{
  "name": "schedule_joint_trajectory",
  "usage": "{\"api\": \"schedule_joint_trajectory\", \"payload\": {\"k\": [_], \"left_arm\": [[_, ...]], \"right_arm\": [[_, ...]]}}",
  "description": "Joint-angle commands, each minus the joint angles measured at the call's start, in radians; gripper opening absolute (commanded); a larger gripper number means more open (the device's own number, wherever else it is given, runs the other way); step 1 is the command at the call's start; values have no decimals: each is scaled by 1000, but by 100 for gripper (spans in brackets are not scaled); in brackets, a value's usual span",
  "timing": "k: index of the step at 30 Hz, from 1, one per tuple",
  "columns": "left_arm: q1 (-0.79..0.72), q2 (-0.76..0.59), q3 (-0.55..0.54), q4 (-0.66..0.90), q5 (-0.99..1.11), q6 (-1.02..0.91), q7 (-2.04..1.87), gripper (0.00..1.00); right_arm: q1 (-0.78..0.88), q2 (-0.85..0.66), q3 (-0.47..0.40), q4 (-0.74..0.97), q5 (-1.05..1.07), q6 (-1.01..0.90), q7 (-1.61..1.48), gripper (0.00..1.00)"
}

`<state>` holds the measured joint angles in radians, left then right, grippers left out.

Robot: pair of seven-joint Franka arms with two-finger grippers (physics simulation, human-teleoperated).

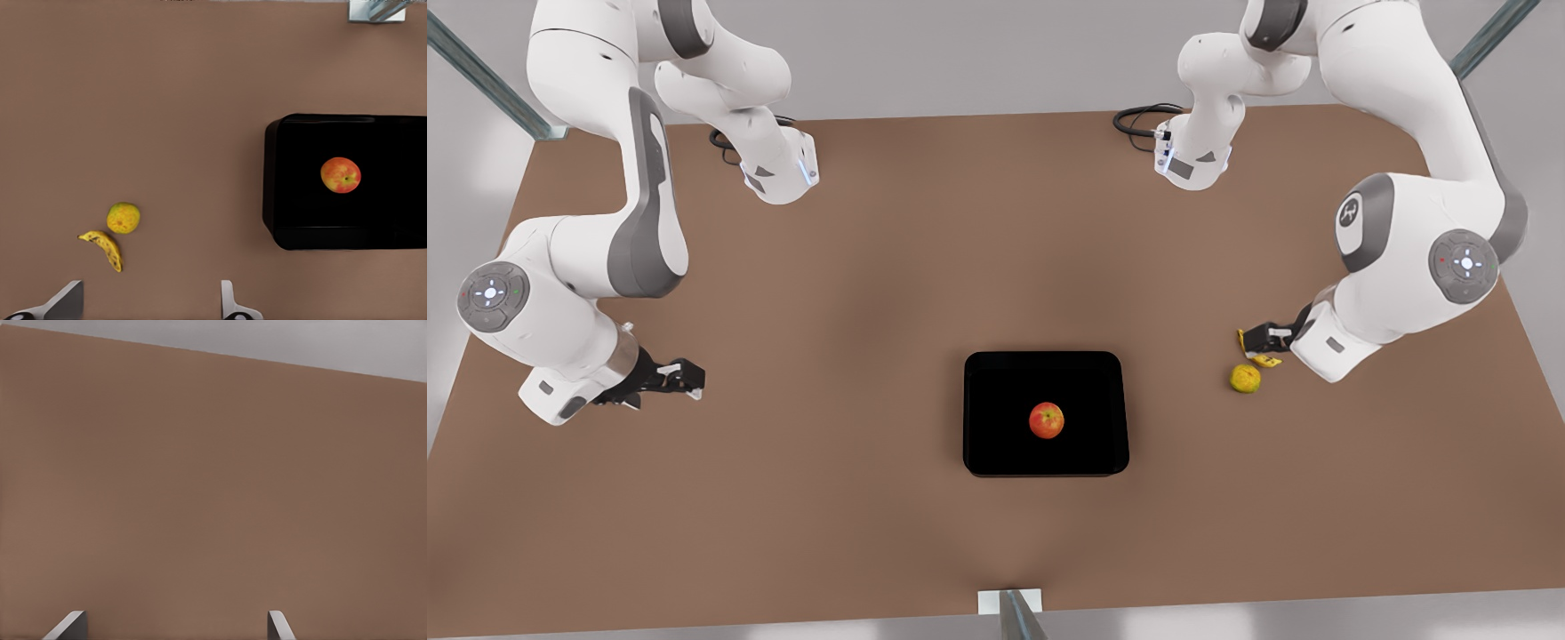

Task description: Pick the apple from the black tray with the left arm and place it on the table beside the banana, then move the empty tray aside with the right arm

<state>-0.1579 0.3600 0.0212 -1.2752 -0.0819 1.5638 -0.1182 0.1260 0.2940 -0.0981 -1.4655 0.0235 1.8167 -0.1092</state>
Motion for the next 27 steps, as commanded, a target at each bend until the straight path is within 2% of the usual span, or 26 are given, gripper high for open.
{"api": "schedule_joint_trajectory", "payload": {"k": [1, 6, 8, 9, 11, 15, 17, 18, 19, 20, 27], "left_arm": [[-3, 8, 0, 2, 4, 35, -130, 100], [-21, 63, -1, 10, -30, 140, -130, 100], [-57, 56, -1, 0, -12, 110, -135, 100], [-60, 22, -4, 10, -12, 29, -132, 100], [-74, 20, -15, 5, -6, 7, -129, 100], [-68, 28, -10, -1, 13, 19, -127, 100], [-55, 28, -3, -3, 51, 73, 160, 100], [-22, 13, -1, -41, 51, 76, 193, 100], [-9, -47, -1, -162, 53, 208, 196, 100], [-2, -61, -1, -188, 53, 251, 209, 100], [-3, -61, -4, -185, 68, 223, 210, 100]], "right_arm": [[0, -1, 0, 1, 0, 9, -30, 100], [-5, 126, -2, 34, -2, 24, -33, 100], [-5, 122, -2, 57, -4, 10, -32, 100], [-5, 111, -6, 108, -5, -63, -33, 100], [-5, 103, -9, 188, -7, -181, -33, 100], [-6, 120, -6, 188, -4, -174, -35, 100], [-6, 126, -8, 188, -2, -174, -33, 100], [-6, 126, -8, 188, -2, -174, -33, 100], [-6, 126, -8, 188, -2, -172, -33, 100], [-6, 128, -8, 188, -2, -172, -33, 100], [-6, 131, -8, 188, -2, -172, -32, 100]]}}
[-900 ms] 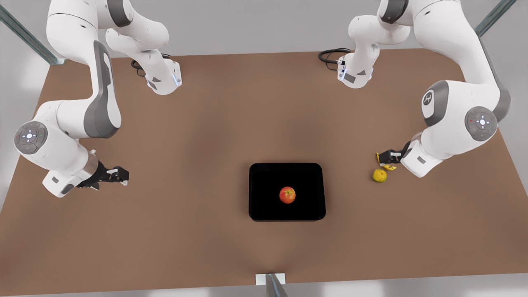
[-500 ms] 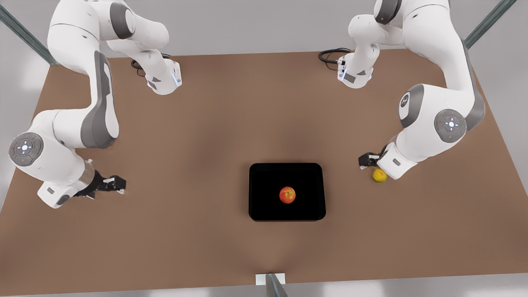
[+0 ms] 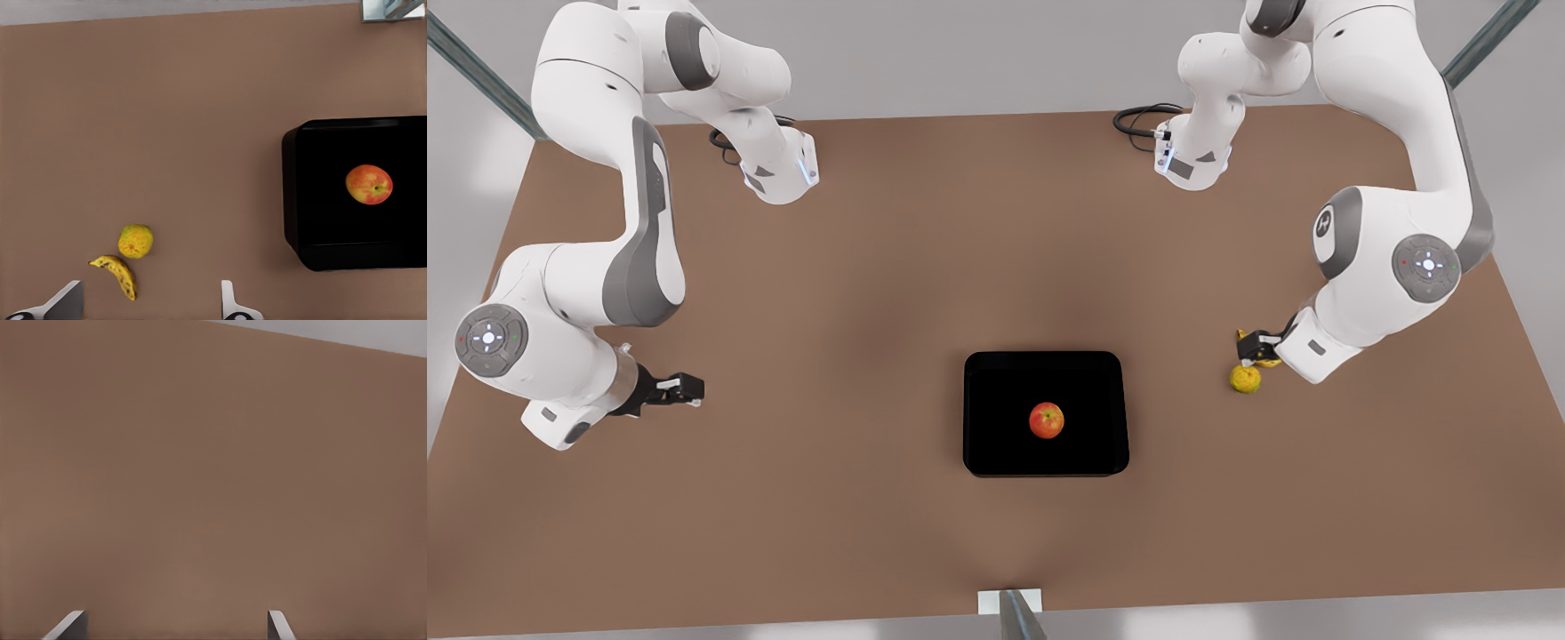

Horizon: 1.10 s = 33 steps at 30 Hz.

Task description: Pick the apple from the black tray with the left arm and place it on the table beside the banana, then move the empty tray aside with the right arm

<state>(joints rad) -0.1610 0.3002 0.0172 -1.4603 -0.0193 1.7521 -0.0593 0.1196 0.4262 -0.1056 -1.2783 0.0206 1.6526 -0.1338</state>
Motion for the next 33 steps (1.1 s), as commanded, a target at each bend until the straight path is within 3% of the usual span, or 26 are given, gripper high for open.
{"api": "schedule_joint_trajectory", "payload": {"k": [1, 5, 9, 15, 27, 33], "left_arm": [[0, -1, 0, 0, 7, 35, 154, 100], [-3, 2, -2, -2, 5, 33, 153, 100], [-339, 82, -14, 109, 55, 33, -295, 100], [-549, 281, -16, 152, 116, 121, -820, 100], [-482, 490, -11, 167, 16, 491, -843, 100], [-456, 548, -8, 187, 87, 494, -755, 100]], "right_arm": [[0, -1, 0, 1, 1, -7, -7, 100], [0, 0, 1, 1, 1, -5, -7, 100], [0, 2, 1, 1, 2, -5, -7, 100], [0, 2, -2, 1, 2, -5, -9, 100], [2, 3, 1, 1, 2, -5, -6, 100], [2, 6, 3, 1, 2, -5, -6, 100]]}}
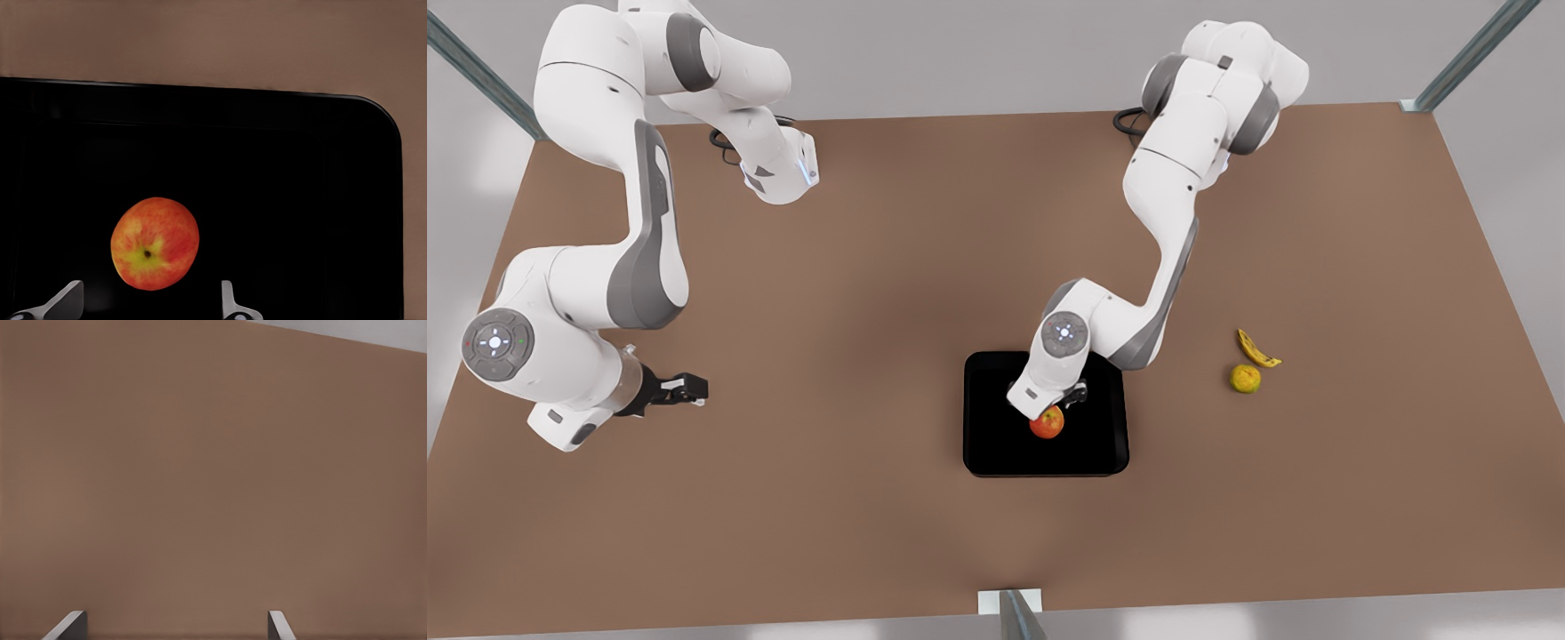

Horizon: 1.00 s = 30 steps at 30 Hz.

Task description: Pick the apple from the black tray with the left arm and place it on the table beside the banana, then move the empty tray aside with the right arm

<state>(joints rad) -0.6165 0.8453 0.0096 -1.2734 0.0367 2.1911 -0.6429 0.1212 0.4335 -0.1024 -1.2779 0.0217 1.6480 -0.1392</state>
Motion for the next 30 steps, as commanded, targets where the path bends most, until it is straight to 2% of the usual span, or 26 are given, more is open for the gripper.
{"api": "schedule_joint_trajectory", "payload": {"k": [1, 19, 20, 24, 27, 29, 30], "left_arm": [[0, 8, 0, -1, 52, 55, -169, 100], [6, 115, 15, 8, 117, 205, -162, 100], [6, 115, 16, 8, 117, 203, -164, 79], [3, 106, 18, 8, 126, 194, -162, 72], [8, 9, 23, 8, 137, -71, -48, 72], [99, -104, 16, 6, 95, -223, 190, 73], [181, -160, 20, 3, 42, -290, 365, 73]], "right_arm": [[-2, -1, 0, 2, 0, 0, -2, 100], [0, -1, 1, 0, 0, 0, -2, 100], [0, -1, 1, 0, 0, 0, 0, 100], [0, -1, 1, 0, 0, 0, 0, 100], [0, -1, 1, 2, 0, 0, 0, 100], [6, -9, 7, 2, 1, -14, 16, 100], [64, -42, 20, 2, 1, -63, 139, 100]]}}
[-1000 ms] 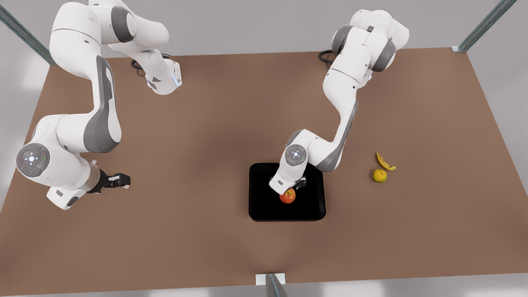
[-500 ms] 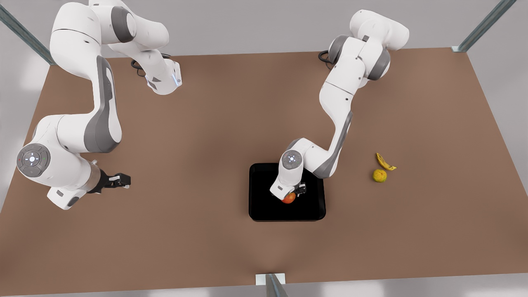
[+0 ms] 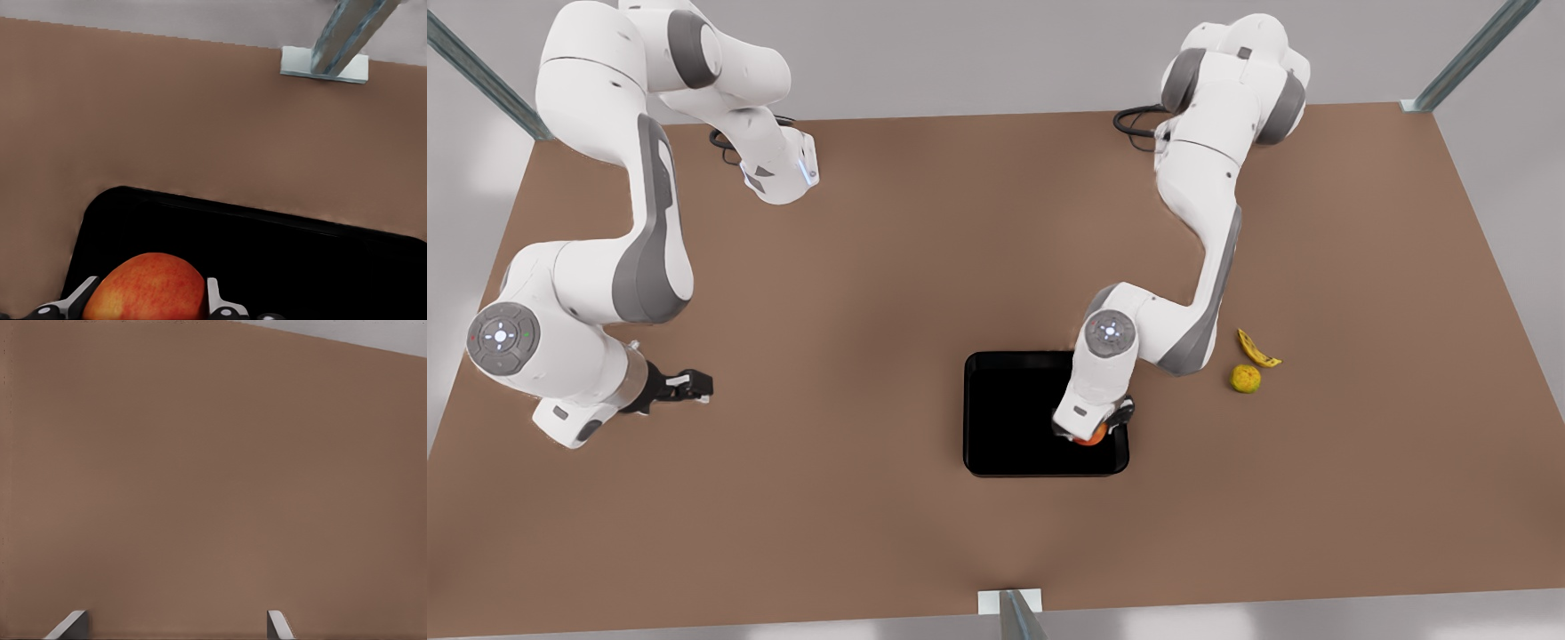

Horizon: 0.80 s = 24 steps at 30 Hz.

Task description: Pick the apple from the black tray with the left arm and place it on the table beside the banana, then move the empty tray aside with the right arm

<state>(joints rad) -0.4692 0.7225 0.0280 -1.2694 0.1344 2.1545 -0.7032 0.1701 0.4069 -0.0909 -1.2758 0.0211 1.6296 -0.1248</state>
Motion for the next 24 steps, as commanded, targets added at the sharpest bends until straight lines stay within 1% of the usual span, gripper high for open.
{"api": "schedule_joint_trajectory", "payload": {"k": [1, 2, 3, 4, 5, 6, 7, 8, 10, 11, 12, 13, 15, 17, 18, 19, 20, 21, 22, 23, 24], "left_arm": [[113, -58, 1, -2, -75, -295, 586, 73], [176, -63, 0, -7, -99, -295, 698, 73], [244, -55, 0, -8, -101, -295, 823, 73], [305, -43, -2, -8, -104, -285, 942, 73], [340, -28, -2, -8, -101, -285, 1011, 73], [371, 17, 0, -8, -98, -265, 1041, 73], [374, 57, 0, -8, -95, -222, 1041, 73], [386, 78, 0, -8, -90, -222, 1045, 73], [396, 107, 0, -10, -82, -220, 1048, 73], [396, 115, 0, -10, -82, -220, 1047, 74], [396, 117, 0, -10, -82, -211, 1047, 76], [396, 117, 0, -11, -73, -211, 1045, 100], [397, 115, 1, -11, -70, -211, 1031, 100], [389, 106, 0, -4, -71, -211, 918, 100], [385, 74, -8, 12, -72, -216, 834, 100], [383, -1, -11, 45, -146, -239, 797, 100], [388, -142, -2, 27, -187, -288, 800, 100], [397, -250, -2, -16, -194, -346, 806, 100], [399, -432, -2, -181, -191, -343, 806, 100], [405, -572, 1, -333, -183, -302, 812, 100], [409, -578, 1, -335, -180, -309, 861, 100]], "right_arm": [[110, -19, 11, 24, 0, -103, 283, 100], [184, -17, 16, 72, 0, -148, 450, 100], [259, -16, 16, 73, 2, -148, 589, 100], [301, -7, 30, 85, 3, -140, 723, 100], [302, 10, 65, 85, 6, -135, 761, 100], [302, 23, 76, 87, 6, -123, 823, 100], [302, 35, 88, 89, 8, -73, 901, 100], [302, 44, 125, 89, 8, 15, 1042, 100], [302, 79, 135, 90, 8, 58, 1134, 100], [301, 115, 152, 121, 8, 76, 1197, 100], [302, 159, 160, 173, 8, 78, 1223, 100], [301, 202, 163, 202, 8, 96, 1237, 100], [299, 262, 180, 236, 11, 170, 1286, 100], [301, 287, 188, 239, 23, 243, 1321, 100], [301, 297, 201, 239, 23, 259, 1320, 100], [305, 309, 214, 239, 22, 279, 1320, 100], [310, 320, 218, 239, 22, 297, 1320, 100], [312, 334, 221, 239, 22, 300, 1314, 100], [322, 354, 221, 237, 19, 329, 1314, 100], [322, 375, 221, 237, 13, 348, 1311, 100], [324, 385, 223, 233, 10, 348, 1283, 100]]}}
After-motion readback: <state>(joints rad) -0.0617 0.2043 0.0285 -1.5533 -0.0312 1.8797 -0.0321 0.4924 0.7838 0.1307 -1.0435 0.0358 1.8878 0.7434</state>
